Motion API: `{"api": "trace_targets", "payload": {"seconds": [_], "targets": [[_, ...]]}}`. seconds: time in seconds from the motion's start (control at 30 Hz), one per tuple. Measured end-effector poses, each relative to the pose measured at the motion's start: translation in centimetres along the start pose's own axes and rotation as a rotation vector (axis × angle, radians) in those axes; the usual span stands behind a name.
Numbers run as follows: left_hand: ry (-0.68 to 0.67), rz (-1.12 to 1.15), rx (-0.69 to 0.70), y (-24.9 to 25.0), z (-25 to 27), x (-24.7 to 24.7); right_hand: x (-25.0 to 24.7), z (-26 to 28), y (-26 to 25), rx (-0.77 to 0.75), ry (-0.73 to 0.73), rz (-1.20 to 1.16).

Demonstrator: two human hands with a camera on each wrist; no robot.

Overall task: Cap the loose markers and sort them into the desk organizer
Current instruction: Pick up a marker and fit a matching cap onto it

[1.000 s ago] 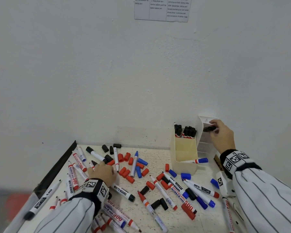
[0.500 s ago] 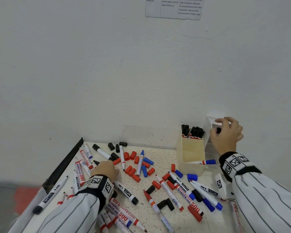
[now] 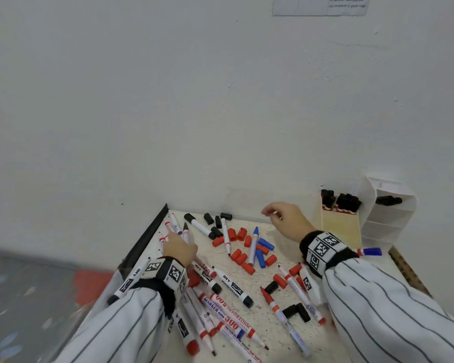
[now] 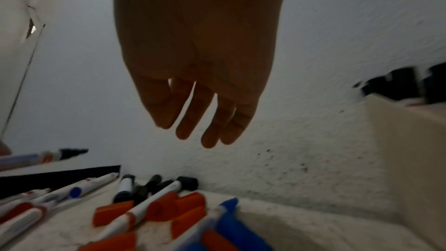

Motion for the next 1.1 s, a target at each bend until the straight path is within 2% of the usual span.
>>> {"api": "trace_targets", "payload": {"seconds": [0.07,0.13,0.23,0.37,0.57,0.83,0.9,1.0,1.1], "targets": [[-0.021,0.010,-0.006,-0.7,-0.5,-0.8,3.5,-0.1,-1.1,0.037,-0.228,0.051],[-0.058,-0.006,-0.001,-1.4,-0.9,-1.3,6.2,-0.5,-2.0,0.074,-0.345,0.074],[-0.094,0.014,0.014,-1.9,-1.4,-2.1,9.4,-1.6,-2.8,0.088,-0.408,0.134],[-0.121,0.049,-0.002,-2.3,-1.6,-3.0,12.9,-3.3,-3.4,0.007,-0.454,0.264],[-0.146,0.002,0.019,-2.7,-2.7,-3.0,16.0,-4.9,-2.9,0.026,-0.536,0.378],[-0.142,0.052,0.047,-2.8,-3.0,-1.8,17.8,-5.2,-3.5,-0.033,-0.569,0.548],[-0.151,0.068,0.040,-2.7,-3.1,-1.4,17.9,-5.2,-3.5,-0.034,-0.572,0.532],[-0.147,0.071,0.036,-2.7,-3.1,-1.3,17.3,-5.6,-3.1,0.027,-0.456,0.411],[-0.128,0.087,0.058,-2.6,-3.1,-1.2,15.1,-6.1,-3.1,0.091,-0.201,0.239]]}}
Point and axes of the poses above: each hand's wrist, its own z-axis away from the middle knuckle, its own x-axis out of the palm, y = z × x, the point moved 5 cm from there along -z, towards the middle knuckle, and after that the axes turned 13 degrees about y, right-handed, at the moved point
